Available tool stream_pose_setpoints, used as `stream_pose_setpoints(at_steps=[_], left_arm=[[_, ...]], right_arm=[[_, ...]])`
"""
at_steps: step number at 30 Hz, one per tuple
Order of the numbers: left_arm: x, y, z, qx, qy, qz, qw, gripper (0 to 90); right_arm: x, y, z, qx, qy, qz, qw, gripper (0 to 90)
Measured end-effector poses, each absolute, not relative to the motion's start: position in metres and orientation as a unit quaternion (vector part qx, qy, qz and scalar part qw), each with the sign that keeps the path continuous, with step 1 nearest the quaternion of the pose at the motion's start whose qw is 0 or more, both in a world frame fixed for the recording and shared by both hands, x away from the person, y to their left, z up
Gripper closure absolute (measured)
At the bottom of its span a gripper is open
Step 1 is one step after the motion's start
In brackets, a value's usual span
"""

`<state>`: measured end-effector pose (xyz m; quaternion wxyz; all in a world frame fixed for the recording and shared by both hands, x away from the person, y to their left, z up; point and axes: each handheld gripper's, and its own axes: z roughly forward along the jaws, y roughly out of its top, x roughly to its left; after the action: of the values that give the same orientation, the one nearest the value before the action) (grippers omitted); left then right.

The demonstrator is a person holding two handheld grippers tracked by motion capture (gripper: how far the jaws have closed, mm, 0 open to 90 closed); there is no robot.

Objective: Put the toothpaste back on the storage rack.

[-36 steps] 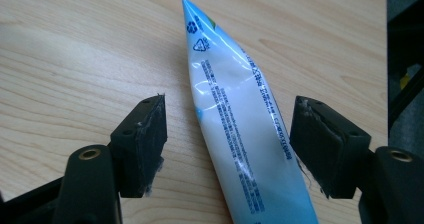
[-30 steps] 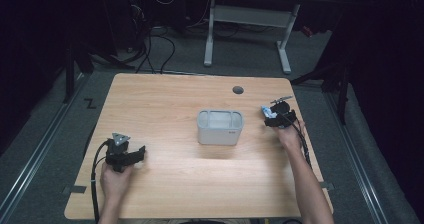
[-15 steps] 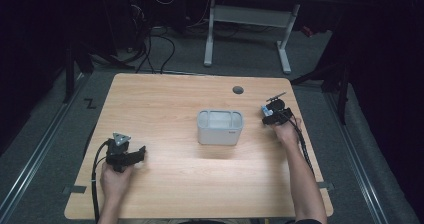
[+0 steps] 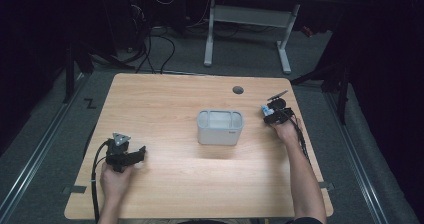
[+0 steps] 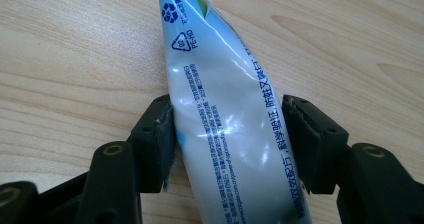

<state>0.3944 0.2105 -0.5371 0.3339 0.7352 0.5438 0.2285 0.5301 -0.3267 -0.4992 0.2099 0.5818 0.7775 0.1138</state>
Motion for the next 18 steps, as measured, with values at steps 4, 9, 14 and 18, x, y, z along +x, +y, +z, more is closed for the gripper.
stream_pose_setpoints(at_steps=[4, 9, 14, 18], left_arm=[[0.3943, 0.2104, -0.5372, 0.737, 0.542, 0.228, 0.334, 23.6], [0.3943, 0.2104, -0.5372, 0.737, 0.541, 0.228, 0.334, 23.5], [0.3943, 0.2093, -0.5373, 0.738, 0.541, 0.231, 0.331, 24.4], [0.3942, 0.2094, -0.5373, 0.738, 0.541, 0.231, 0.331, 24.5]], right_arm=[[0.5313, -0.3291, -0.4985, 0.597, 0.771, 0.119, 0.190, 42.4], [0.5315, -0.3314, -0.4978, 0.603, 0.769, 0.124, 0.172, 44.4], [0.5304, -0.3303, -0.4969, 0.600, 0.773, 0.120, 0.168, 48.2], [0.5306, -0.3287, -0.4965, 0.598, 0.775, 0.116, 0.168, 50.9]])
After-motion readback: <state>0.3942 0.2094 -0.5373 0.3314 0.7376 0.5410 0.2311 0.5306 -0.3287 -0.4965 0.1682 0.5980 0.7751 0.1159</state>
